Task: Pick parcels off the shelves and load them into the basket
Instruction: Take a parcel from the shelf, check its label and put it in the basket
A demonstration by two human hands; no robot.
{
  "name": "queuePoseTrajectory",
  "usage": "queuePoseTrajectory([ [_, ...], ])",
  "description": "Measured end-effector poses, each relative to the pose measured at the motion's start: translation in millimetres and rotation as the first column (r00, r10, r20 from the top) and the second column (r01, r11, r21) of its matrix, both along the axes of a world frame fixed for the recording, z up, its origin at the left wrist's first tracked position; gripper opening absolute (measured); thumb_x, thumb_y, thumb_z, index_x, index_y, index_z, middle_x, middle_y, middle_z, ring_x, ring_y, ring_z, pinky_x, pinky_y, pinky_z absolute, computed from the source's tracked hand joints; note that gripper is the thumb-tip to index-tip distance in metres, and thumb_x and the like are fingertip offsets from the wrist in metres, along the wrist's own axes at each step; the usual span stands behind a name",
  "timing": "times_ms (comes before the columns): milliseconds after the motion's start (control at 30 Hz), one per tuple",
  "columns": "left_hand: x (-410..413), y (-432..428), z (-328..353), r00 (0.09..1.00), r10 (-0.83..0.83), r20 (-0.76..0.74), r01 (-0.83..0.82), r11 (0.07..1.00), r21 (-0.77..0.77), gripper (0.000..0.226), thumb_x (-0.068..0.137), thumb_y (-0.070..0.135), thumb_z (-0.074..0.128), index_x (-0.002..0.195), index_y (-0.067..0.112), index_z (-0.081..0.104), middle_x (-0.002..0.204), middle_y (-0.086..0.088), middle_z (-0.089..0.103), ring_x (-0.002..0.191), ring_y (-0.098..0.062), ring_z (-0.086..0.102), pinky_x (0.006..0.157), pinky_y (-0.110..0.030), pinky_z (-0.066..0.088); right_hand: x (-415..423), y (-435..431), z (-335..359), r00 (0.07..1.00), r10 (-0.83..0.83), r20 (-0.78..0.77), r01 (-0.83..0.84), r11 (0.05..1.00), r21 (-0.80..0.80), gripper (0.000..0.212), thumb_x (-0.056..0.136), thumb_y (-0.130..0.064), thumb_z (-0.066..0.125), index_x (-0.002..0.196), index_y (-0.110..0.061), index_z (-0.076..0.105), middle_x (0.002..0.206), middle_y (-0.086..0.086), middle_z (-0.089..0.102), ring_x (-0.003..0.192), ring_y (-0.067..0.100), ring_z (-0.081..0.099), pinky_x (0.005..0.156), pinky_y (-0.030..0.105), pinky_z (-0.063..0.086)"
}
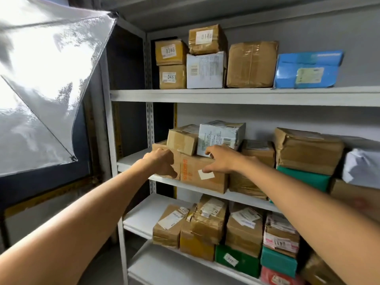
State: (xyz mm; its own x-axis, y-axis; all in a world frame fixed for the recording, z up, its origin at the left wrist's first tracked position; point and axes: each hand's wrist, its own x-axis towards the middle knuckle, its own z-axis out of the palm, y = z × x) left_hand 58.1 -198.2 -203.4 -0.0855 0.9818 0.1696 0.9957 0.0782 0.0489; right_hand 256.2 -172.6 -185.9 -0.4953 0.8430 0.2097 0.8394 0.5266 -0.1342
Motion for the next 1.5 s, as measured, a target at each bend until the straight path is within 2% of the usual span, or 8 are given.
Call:
queuePoseTrajectory([
  [100, -16.4, 8.6, -1.5, 1.000, -0.001, 0.005, 0.001, 1.000, -0.019, 0.053, 0.075, 0.045, 0.074, 0.122, 0.027, 0.058, 0.124, 0.004, 0.056, 0.104, -0.020, 0.056, 0.085, -0.032, 0.049, -15.0, 9.8, 4.6, 1.000, 0.005, 0.010, -0.005, 1.000, 0.006, 0.064, 0.080, -0.037, 0.074, 0.132, -0.009, 0.049, 0.130, 0.011, 0.054, 0.114, 0.026, 0.054, 0.095, 0.040, 0.048],
  [267, -34.8, 15.2, 2.1, 0.998, -0.027, 0.061, 0.025, 0.999, 0.029, 0.047, 0.078, 0.037, 0.075, 0.119, 0.024, 0.058, 0.110, 0.008, 0.059, 0.087, -0.016, 0.054, 0.075, -0.028, 0.049, -30.0, 23.0, 18.4, 0.999, 0.043, -0.006, -0.043, 0.998, 0.045, 0.059, 0.081, -0.034, 0.074, 0.130, -0.010, 0.052, 0.126, 0.010, 0.058, 0.111, 0.024, 0.056, 0.093, 0.038, 0.049],
  [733, -49.4, 46.8, 14.3, 1.000, 0.009, 0.011, -0.010, 0.999, 0.038, 0.049, 0.077, 0.037, 0.076, 0.120, 0.019, 0.062, 0.112, 0.000, 0.063, 0.091, -0.018, 0.062, 0.080, -0.032, 0.056, -35.2, 45.5, 14.3, 0.997, 0.070, 0.037, -0.071, 0.997, 0.006, 0.055, 0.080, -0.032, 0.076, 0.127, -0.013, 0.054, 0.120, 0.006, 0.059, 0.100, 0.019, 0.055, 0.084, 0.032, 0.048],
  [933, -70.2, 66.8, 36.4, 0.999, -0.031, 0.014, 0.030, 0.996, 0.081, 0.046, 0.076, 0.040, 0.077, 0.115, 0.020, 0.064, 0.108, -0.001, 0.064, 0.090, -0.020, 0.062, 0.082, -0.034, 0.055, -49.2, 50.6, 22.0, 0.999, -0.016, -0.035, 0.016, 1.000, 0.015, 0.050, 0.080, -0.031, 0.075, 0.122, -0.012, 0.056, 0.104, 0.004, 0.059, 0.089, 0.017, 0.056, 0.073, 0.030, 0.048],
  [1067, -86.3, 78.3, 37.8, 0.996, -0.082, -0.037, 0.085, 0.993, 0.086, 0.046, 0.077, 0.041, 0.076, 0.116, 0.019, 0.063, 0.106, -0.002, 0.064, 0.089, -0.019, 0.062, 0.081, -0.033, 0.055, -62.1, 54.7, 18.1, 0.995, -0.094, -0.034, 0.094, 0.996, -0.001, 0.052, 0.081, -0.033, 0.075, 0.124, -0.011, 0.056, 0.116, 0.007, 0.061, 0.097, 0.019, 0.057, 0.081, 0.032, 0.050],
  [1233, -102.2, 93.0, 34.5, 0.983, -0.157, -0.093, 0.164, 0.984, 0.073, 0.051, 0.077, 0.041, 0.075, 0.120, 0.018, 0.060, 0.108, -0.002, 0.063, 0.091, -0.018, 0.062, 0.078, -0.030, 0.054, -76.2, 58.1, 11.3, 0.965, -0.229, -0.127, 0.230, 0.973, -0.010, 0.047, 0.079, -0.033, 0.075, 0.116, -0.009, 0.058, 0.107, 0.008, 0.065, 0.092, 0.021, 0.061, 0.085, 0.040, 0.054],
  [1367, -99.7, 106.5, 37.6, 0.978, -0.200, -0.061, 0.207, 0.969, 0.135, 0.049, 0.077, 0.039, 0.075, 0.119, 0.018, 0.059, 0.098, 0.000, 0.061, 0.082, -0.016, 0.060, 0.067, -0.026, 0.049, -79.5, 56.9, 13.2, 0.947, -0.281, -0.153, 0.278, 0.960, -0.041, 0.040, 0.080, -0.026, 0.074, 0.112, -0.005, 0.060, 0.104, 0.012, 0.066, 0.090, 0.023, 0.062, 0.080, 0.040, 0.053],
  [1500, -87.8, 125.5, 33.3, 0.964, -0.247, 0.100, 0.225, 0.955, 0.191, 0.043, 0.082, 0.032, 0.072, 0.118, 0.011, 0.059, 0.098, -0.004, 0.061, 0.081, -0.019, 0.060, 0.067, -0.028, 0.051, -81.0, 57.8, 13.5, 0.925, -0.299, -0.236, 0.287, 0.954, -0.086, 0.040, 0.080, -0.028, 0.074, 0.108, -0.003, 0.060, 0.101, 0.013, 0.068, 0.090, 0.023, 0.065, 0.083, 0.043, 0.054],
])
